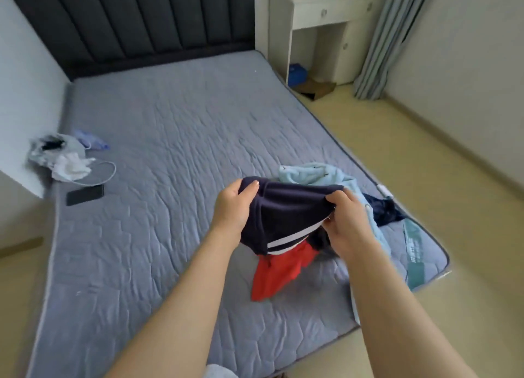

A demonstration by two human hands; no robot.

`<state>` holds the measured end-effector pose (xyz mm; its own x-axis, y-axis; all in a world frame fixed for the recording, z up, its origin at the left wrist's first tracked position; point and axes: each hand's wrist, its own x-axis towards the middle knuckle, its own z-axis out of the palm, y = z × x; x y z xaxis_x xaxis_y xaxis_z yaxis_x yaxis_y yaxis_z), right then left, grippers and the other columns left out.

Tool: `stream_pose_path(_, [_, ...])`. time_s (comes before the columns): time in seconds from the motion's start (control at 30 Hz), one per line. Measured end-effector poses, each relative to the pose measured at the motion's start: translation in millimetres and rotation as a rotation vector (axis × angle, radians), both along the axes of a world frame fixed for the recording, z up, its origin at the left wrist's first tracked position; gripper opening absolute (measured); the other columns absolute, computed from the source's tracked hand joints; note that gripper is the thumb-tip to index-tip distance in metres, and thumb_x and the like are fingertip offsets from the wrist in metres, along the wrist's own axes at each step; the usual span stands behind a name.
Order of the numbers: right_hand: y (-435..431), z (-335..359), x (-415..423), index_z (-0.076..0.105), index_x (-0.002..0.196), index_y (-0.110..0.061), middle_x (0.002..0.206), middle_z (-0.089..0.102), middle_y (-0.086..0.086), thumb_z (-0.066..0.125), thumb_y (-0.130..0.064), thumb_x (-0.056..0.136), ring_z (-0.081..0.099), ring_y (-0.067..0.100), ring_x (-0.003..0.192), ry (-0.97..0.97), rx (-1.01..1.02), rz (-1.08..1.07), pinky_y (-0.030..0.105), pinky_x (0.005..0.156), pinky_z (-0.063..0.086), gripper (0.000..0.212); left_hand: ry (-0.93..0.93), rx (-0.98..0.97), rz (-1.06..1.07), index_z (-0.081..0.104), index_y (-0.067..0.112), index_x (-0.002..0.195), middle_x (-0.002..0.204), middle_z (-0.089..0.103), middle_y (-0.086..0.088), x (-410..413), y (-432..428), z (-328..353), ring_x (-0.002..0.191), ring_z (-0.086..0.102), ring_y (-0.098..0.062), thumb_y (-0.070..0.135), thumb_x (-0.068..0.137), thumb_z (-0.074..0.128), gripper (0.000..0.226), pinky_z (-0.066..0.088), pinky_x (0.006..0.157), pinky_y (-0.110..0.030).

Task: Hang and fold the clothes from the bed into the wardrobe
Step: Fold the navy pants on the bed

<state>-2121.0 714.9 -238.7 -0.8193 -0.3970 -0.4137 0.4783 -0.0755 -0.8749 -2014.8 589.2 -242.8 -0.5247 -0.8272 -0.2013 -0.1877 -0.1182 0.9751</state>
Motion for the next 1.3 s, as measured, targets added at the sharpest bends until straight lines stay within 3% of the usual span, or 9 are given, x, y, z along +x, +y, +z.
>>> stream_pose_path(0.43, [-65.1,278.4,1.6,0.051,0.077,-0.009,0.054,0.054,-0.006,0.039,0.005,0.085,0.053,0.007,0.049,0.706,-0.55,0.235,0.021,0.051,0.046,0.02,0.611,-0.497,0.099,0.061,0.03,0.082,0.087,0.064,0.008,12.5,-59.5,247.9,0.085,0.061,-0.009,0.024,0.094,0.051,0.017,0.054,0.078,-0.031])
stream_pose_path(0.57, [-72.8,349.3,19.3,0.048,0.075,-0.008,0.057,0.05,0.0,0.038,0.007,0.084,0.05,0.014,0.053,0.791,-0.733,0.287,0.029,0.058,0.045,0.02,0.752,-0.661,0.152,0.059,0.031,0.084,0.088,0.061,0.012,24.8,-65.1,312.9,0.079,0.059,0.003,0.025,0.094,0.051,0.014,0.051,0.072,-0.019])
stream_pose_path(0.63, [-74.6,368.2,26.8,0.048,0.075,-0.008,0.06,0.048,0.002,0.038,0.007,0.083,0.048,0.016,0.057,0.809,-0.804,0.298,0.032,0.061,0.042,0.019,0.805,-0.719,0.158,0.059,0.03,0.086,0.089,0.062,0.01,30.4,-66.6,329.9,0.081,0.059,0.001,0.026,0.094,0.051,0.012,0.053,0.075,-0.022])
stream_pose_path(0.77, [-78.9,358.5,33.4,0.052,0.075,-0.009,0.06,0.054,0.001,0.04,0.005,0.082,0.053,0.016,0.059,0.803,-0.795,0.331,0.032,0.061,0.047,0.02,0.833,-0.648,0.01,0.06,0.035,0.09,0.089,0.068,0.015,35.1,-69.4,309.2,0.086,0.065,-0.001,0.03,0.089,0.057,0.006,0.054,0.071,-0.02])
stream_pose_path(0.9, [-90.3,285.2,28.5,0.056,0.077,-0.009,0.06,0.061,0.0,0.04,0.005,0.085,0.058,0.013,0.059,0.699,-0.565,0.357,0.029,0.062,0.051,0.023,0.606,-0.467,-0.118,0.06,0.036,0.092,0.089,0.07,0.018,25.7,-68.6,227.6,0.089,0.066,-0.001,0.03,0.079,0.069,0.018,0.053,0.073,-0.016])
stream_pose_path(1.0, [-98.0,205.1,26.2,0.057,0.083,-0.008,0.075,0.059,0.009,0.042,0.002,0.087,0.056,0.019,0.069,0.601,-0.29,0.383,0.033,0.066,0.048,0.018,0.367,-0.307,-0.179,0.061,0.027,0.087,0.071,0.07,0.017,24.3,-67.3,160.6,0.069,0.066,0.004,0.016,0.085,0.065,0.012,0.048,0.057,-0.01])
stream_pose_path(1.1, [-95.3,129.5,32.3,0.057,0.083,-0.008,0.078,0.058,0.011,0.044,0.001,0.087,0.054,0.02,0.067,0.477,-0.077,0.449,0.028,0.062,0.044,0.016,0.155,-0.21,-0.282,0.063,0.023,0.089,0.069,0.069,0.013,32.8,-65.7,98.3,0.07,0.066,0.001,0.012,0.085,0.06,0.013,0.048,0.057,-0.014])
stream_pose_path(1.23, [-83.9,66.0,46.2,0.063,0.076,-0.012,0.074,0.06,0.01,0.046,0.002,0.084,0.05,0.021,0.067,0.368,0.079,0.506,0.03,0.06,0.038,0.023,-0.08,-0.071,-0.377,0.056,0.018,0.103,0.082,0.064,0.008,49.1,-51.8,26.2,0.074,0.061,0.005,-0.002,0.079,0.061,0.031,0.044,0.056,-0.007])
stream_pose_path(1.3, [-78.7,51.7,52.9,0.061,0.075,-0.012,0.071,0.056,0.009,0.048,0.002,0.085,0.049,0.02,0.066,0.324,0.089,0.512,0.031,0.062,0.038,0.022,-0.221,-0.029,-0.443,0.057,0.02,0.094,0.082,0.06,0.01,54.2,-37.7,-5.7,0.073,0.058,0.01,0.005,0.077,0.068,0.025,0.041,0.054,-0.003])
